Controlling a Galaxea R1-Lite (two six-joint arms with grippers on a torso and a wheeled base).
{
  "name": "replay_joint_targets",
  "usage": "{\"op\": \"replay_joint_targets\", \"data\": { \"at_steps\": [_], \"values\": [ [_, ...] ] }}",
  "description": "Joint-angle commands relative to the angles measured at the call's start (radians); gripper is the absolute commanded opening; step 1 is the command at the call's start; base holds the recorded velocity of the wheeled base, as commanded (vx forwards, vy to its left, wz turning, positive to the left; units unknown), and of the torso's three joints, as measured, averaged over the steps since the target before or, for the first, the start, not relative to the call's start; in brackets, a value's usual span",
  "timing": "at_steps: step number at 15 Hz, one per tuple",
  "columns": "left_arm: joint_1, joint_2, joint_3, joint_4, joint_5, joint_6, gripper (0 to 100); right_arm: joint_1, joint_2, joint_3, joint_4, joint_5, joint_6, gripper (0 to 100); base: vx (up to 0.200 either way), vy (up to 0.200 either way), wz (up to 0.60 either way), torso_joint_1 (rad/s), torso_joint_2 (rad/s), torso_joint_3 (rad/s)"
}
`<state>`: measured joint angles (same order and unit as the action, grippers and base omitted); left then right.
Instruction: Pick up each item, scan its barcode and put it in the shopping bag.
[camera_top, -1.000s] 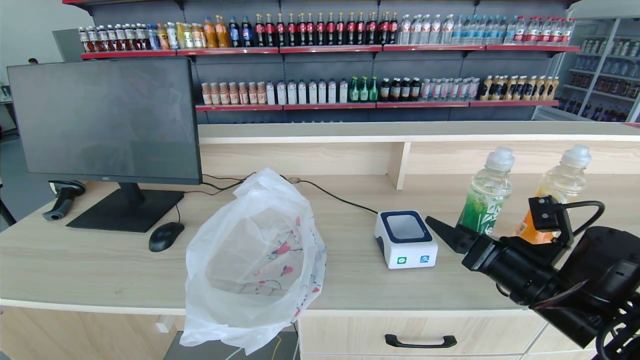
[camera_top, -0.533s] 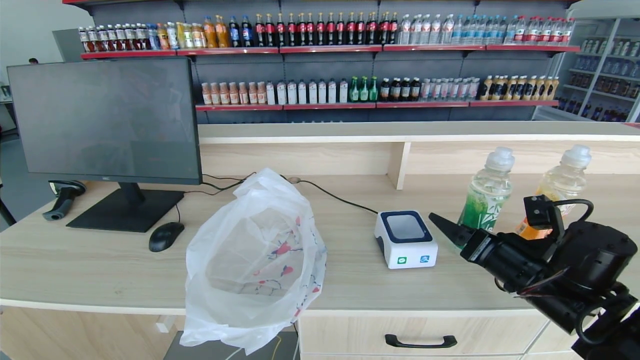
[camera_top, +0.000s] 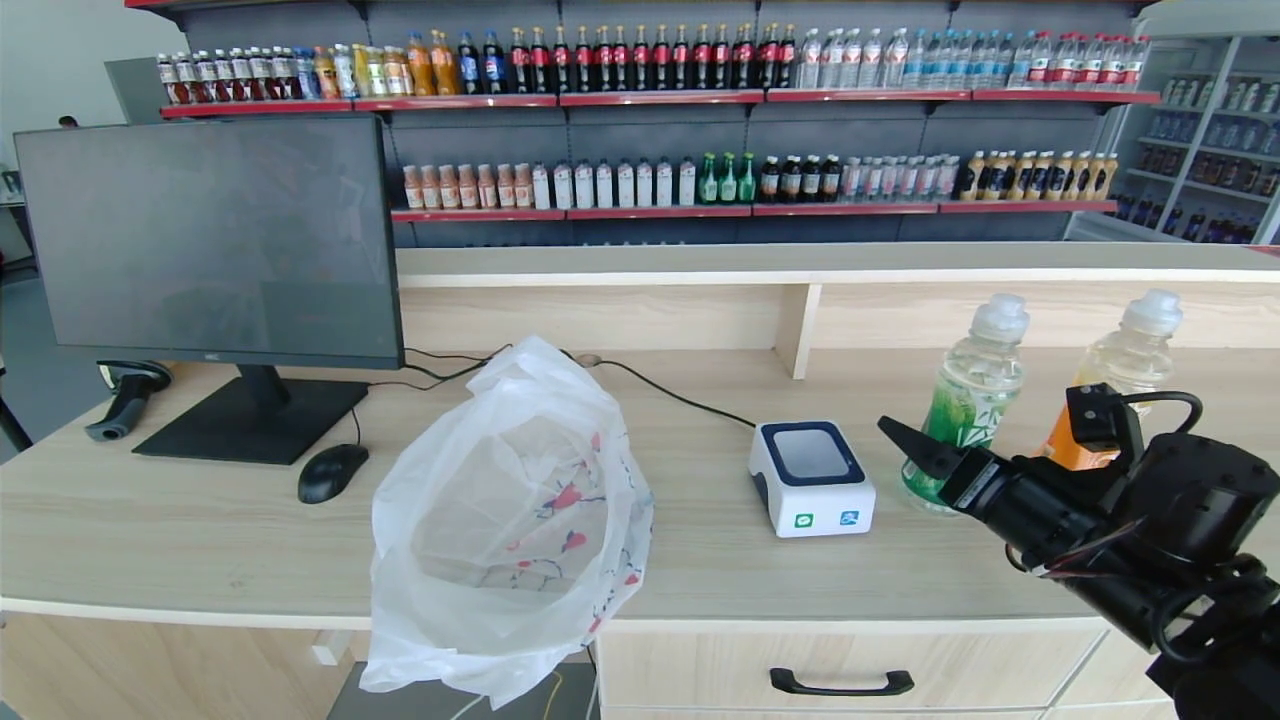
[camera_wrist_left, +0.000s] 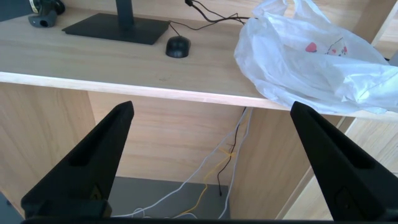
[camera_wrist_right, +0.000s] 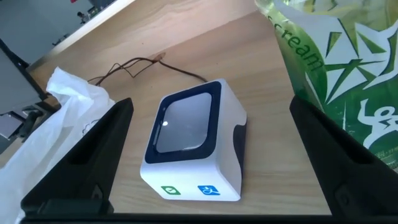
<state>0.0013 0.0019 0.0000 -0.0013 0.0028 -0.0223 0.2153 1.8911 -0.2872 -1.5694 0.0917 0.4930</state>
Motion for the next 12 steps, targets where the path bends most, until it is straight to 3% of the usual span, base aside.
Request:
{"op": "replay_joint_targets", "data": {
  "at_steps": [1, 12],
  "values": [
    [0.0, 0.0, 0.0, 0.0, 0.0, -0.001, 100, -0.013, -0.004, -0.001, -0.001, 0.002, -0.004, 100, 0.0, 0.0, 0.0, 0.0, 0.0, 0.0],
    [0.0, 0.0, 0.0, 0.0, 0.0, -0.001, 100, -0.097, -0.003, -0.004, -0.001, 0.054, -0.025, 100, 0.0, 0.0, 0.0, 0.0, 0.0, 0.0]
  ]
}}
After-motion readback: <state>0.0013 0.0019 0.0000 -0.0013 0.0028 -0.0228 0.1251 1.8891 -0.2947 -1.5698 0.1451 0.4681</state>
